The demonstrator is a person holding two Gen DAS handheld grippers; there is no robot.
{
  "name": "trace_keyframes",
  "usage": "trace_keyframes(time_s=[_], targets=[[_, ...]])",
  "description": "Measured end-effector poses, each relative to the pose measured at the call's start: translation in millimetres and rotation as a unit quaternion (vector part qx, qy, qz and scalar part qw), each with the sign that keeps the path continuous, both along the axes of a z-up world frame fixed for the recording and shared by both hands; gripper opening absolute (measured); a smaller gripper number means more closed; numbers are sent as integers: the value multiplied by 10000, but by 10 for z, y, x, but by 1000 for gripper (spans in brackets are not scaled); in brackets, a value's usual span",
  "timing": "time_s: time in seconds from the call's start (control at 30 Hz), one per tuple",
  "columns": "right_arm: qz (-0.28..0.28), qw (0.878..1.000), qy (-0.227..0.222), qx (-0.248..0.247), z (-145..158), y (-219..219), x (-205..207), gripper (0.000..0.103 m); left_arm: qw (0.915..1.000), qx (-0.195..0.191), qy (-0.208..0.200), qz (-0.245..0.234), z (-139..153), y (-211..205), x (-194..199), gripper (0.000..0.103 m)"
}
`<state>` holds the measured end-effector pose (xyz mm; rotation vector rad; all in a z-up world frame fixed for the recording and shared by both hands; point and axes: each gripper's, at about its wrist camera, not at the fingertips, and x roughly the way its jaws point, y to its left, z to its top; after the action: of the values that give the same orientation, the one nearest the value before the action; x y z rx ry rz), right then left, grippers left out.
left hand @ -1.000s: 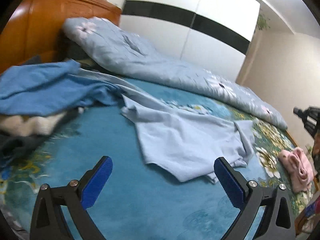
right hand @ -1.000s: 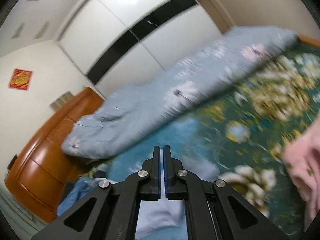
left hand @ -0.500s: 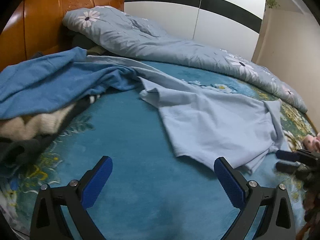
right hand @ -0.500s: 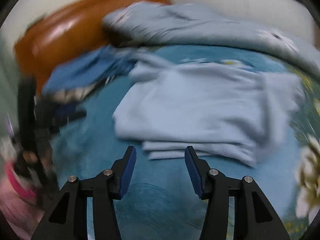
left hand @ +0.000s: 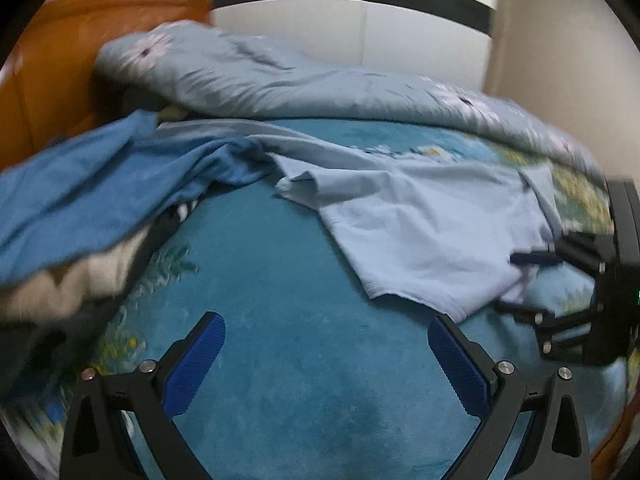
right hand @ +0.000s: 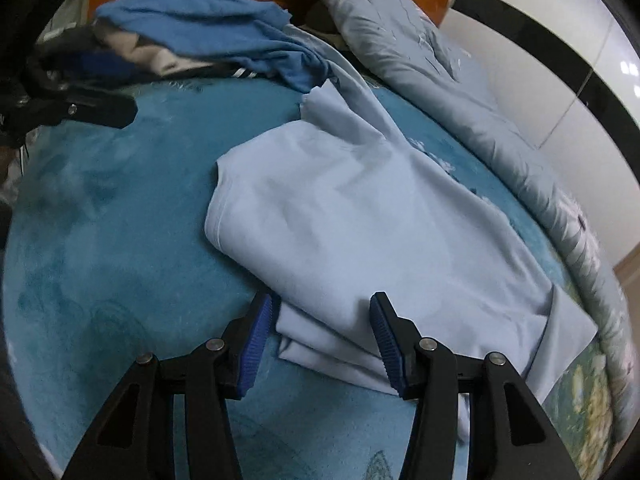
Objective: Fold clothes
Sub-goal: 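Lay the light blue T-shirt on the blanket while the left gripper grasps its hem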
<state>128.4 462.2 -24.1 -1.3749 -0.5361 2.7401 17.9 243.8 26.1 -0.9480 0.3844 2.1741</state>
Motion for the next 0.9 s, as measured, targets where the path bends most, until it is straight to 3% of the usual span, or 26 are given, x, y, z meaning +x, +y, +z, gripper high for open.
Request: trace_keyframes(time_s=[0.1,0.13,0.2,0.23,0.4,0.47,0.6,0.67,0.83,0.9], targets=[[-79,10000,-9,2,-3,56,-61,48,9980,-351,213,-470,-29,174,22,103],[-166,9996,39,-226,36,121,-83,31,9964,-498,309,-605,-43,234,29,103],[-440,9960,154,-768,144,288,-122,20,9917,-779,526,-877,-72,350,47,103],[-590,9926,250,-1035,207,396,-135,18,9894,-875,612,-986,-82,394,56,103],[-1330,9626,793,-2222,539,997,-114,16,9618,-1582,1542,-1617,-176,756,107,103],[-1519,9509,927,-2533,627,1178,-97,16,9530,-1689,1828,-1728,-194,922,70,103],[-1767,9300,1110,-3026,733,1459,-59,16,9444,-1718,2097,-1858,-243,1263,-47,103],[-1866,9235,1114,-3162,734,1558,-62,16,9413,-1736,2191,-1891,-281,1395,-92,103],[-1937,9208,1047,-3220,695,1649,-42,16,9442,-1562,2229,-1853,-310,1562,-229,100],[-1925,9210,1033,-3226,668,1652,-44,16,9504,-1457,2088,-1785,-296,1573,-306,87]])
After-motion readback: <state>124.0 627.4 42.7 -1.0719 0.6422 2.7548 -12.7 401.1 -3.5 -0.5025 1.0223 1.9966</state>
